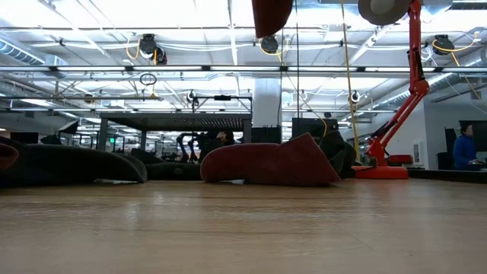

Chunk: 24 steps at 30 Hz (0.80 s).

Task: Pick & Place hat
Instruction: Put the top right red cap on the shelf

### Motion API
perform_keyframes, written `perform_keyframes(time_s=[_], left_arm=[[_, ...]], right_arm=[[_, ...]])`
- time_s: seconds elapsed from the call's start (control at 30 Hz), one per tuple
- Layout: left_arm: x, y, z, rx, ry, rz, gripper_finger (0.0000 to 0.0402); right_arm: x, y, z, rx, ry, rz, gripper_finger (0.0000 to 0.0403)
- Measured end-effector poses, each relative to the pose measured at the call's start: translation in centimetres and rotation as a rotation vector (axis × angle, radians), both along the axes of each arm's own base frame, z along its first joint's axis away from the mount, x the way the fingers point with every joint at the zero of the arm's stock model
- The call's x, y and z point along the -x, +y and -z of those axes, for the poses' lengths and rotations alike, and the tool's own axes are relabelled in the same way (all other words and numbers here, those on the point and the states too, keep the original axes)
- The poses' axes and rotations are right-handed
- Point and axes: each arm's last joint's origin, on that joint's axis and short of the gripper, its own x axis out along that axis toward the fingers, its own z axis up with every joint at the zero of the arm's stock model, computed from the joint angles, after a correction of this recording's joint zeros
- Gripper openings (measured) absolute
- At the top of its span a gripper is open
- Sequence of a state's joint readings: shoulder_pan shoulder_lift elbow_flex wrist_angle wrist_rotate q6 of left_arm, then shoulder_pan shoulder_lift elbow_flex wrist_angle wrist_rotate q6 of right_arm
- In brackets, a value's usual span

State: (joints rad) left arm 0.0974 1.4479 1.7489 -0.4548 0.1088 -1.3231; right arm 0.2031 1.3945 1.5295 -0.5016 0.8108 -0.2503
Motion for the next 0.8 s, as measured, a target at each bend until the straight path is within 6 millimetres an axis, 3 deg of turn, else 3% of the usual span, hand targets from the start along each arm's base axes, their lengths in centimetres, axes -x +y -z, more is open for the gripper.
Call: perform_keyframes(time_s=[0.3,0.53,0.8], left_arm=[[0.1,0.0,0.8,0.006,0.076,0.001,0.0148],[0.1,0.0,0.8,-0.021,0.081,0.004,0.0077],[0.3,-0.1,-0.1,-0.153,-0.007,0.068,0.0043]], right_arm=[[1.5,-0.1,-0.9,-0.038,-0.037,0.002,0.0005],[1.7,0.1,-0.6,-0.079,0.004,-0.062,0.0005],[1.8,-0.1,-0.2,-0.120,0.008,-0.033,0.0005]])
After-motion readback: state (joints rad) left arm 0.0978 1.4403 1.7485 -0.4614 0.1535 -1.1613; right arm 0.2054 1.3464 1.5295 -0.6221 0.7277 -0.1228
